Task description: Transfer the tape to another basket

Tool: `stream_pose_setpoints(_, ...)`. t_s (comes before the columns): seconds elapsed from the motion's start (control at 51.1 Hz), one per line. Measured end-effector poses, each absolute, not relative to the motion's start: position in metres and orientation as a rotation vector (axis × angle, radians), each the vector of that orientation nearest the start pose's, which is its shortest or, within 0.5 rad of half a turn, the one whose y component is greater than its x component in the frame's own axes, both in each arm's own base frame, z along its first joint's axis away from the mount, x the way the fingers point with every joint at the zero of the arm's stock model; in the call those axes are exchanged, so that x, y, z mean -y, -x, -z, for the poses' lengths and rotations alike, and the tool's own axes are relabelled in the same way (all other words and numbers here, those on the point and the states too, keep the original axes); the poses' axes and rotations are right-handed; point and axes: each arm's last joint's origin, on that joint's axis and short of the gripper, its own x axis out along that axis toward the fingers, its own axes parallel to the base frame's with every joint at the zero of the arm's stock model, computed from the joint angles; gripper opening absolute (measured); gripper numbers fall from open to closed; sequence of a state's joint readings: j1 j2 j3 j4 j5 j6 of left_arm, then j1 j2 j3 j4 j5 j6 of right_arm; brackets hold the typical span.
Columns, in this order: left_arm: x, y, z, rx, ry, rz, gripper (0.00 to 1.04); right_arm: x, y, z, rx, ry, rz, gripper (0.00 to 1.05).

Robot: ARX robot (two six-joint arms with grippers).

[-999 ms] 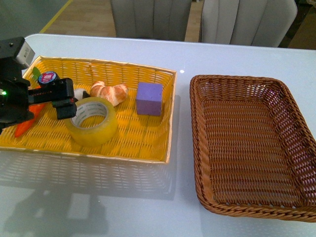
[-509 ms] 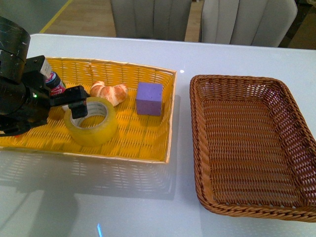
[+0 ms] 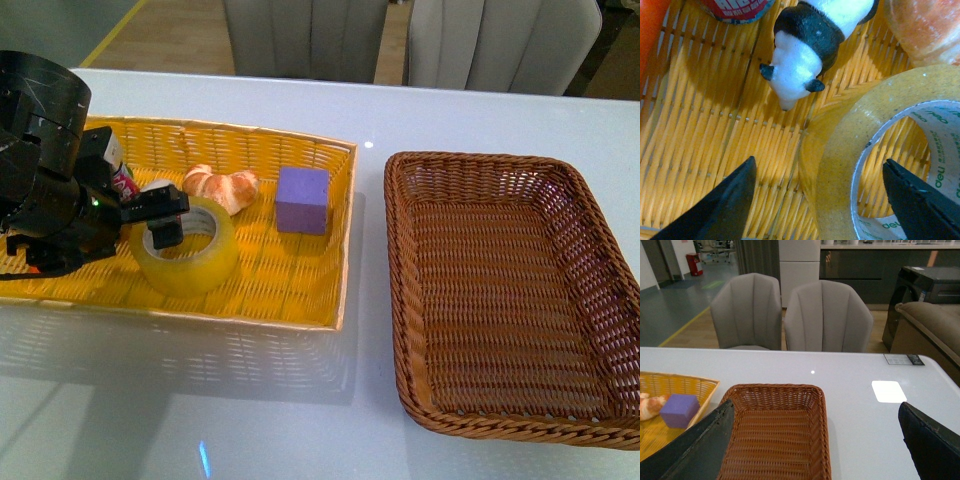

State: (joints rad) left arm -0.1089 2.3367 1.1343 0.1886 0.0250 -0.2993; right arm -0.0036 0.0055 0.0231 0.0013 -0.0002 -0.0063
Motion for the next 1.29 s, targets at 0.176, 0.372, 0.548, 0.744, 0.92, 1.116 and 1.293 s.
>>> stream_pose_setpoints(0.176, 0.047, -0.397, -0.003, -1.030, 0.207, -0.028, 0.41, 0.000, -0.097, -0.171, 0.019, 0.007, 0.004, 0.96)
stream_pose_setpoints(0.372, 0.049, -0.398, -0.004, -1.022, 0.185, -0.025, 0.17, 0.000, -0.097, -0.171, 0.019, 0.006, 0.004, 0.96)
stream_pose_setpoints(0.548, 0.046, -0.394, -0.009, -1.017, 0.180, -0.018, 0.16, 0.000, -0.097, -0.171, 0.019, 0.007, 0.004, 0.96)
stream_pose_setpoints(0.744, 0.039, -0.381, -0.037, -0.971, 0.195, 0.002, 0.16, 0.000, -0.097, -0.171, 0.019, 0.007, 0.004, 0.96)
stream_pose_setpoints(0.92, 0.041, -0.379, -0.077, -0.884, 0.205, 0.042, 0.16, 0.000, -0.097, -0.171, 0.019, 0.007, 0.004, 0.96)
stream_pose_setpoints(1.116, 0.072, -0.384, -0.115, -0.827, 0.194, 0.118, 0.16, 0.000, -0.097, -0.171, 0.019, 0.007, 0.004, 0.96)
stream_pose_setpoints(1.293, 0.143, -0.391, -0.134, -0.811, 0.158, 0.253, 0.16, 0.000, -0.097, -0.171, 0.019, 0.007, 0.004, 0.96)
